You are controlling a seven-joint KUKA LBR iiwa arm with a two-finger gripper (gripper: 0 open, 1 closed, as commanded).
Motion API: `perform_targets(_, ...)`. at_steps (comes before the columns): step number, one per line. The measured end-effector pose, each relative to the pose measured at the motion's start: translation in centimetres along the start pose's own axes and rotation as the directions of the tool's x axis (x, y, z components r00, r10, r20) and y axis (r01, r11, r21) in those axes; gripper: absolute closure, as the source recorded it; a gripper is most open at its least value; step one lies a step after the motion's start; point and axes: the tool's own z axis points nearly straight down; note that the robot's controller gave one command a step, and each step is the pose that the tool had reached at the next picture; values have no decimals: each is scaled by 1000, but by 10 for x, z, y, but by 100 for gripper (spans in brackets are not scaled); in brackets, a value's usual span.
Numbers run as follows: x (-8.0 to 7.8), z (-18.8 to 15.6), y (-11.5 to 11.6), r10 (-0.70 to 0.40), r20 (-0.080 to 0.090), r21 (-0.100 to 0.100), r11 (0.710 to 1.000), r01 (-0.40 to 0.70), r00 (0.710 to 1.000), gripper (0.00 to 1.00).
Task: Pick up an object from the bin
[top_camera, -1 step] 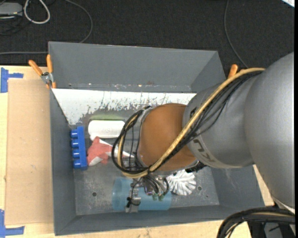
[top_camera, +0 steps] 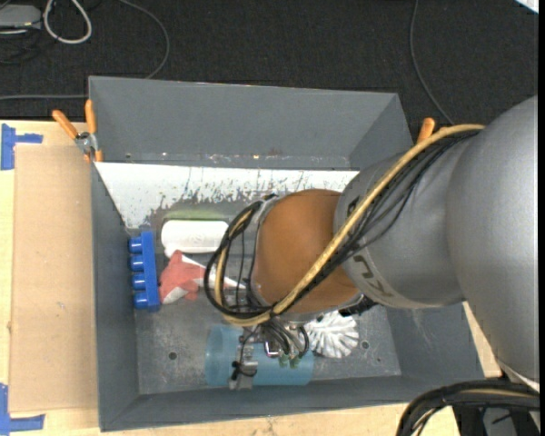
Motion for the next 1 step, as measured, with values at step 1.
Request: perform_targets(1,-1,60,-28,61,12,-3,998,-61,998,0)
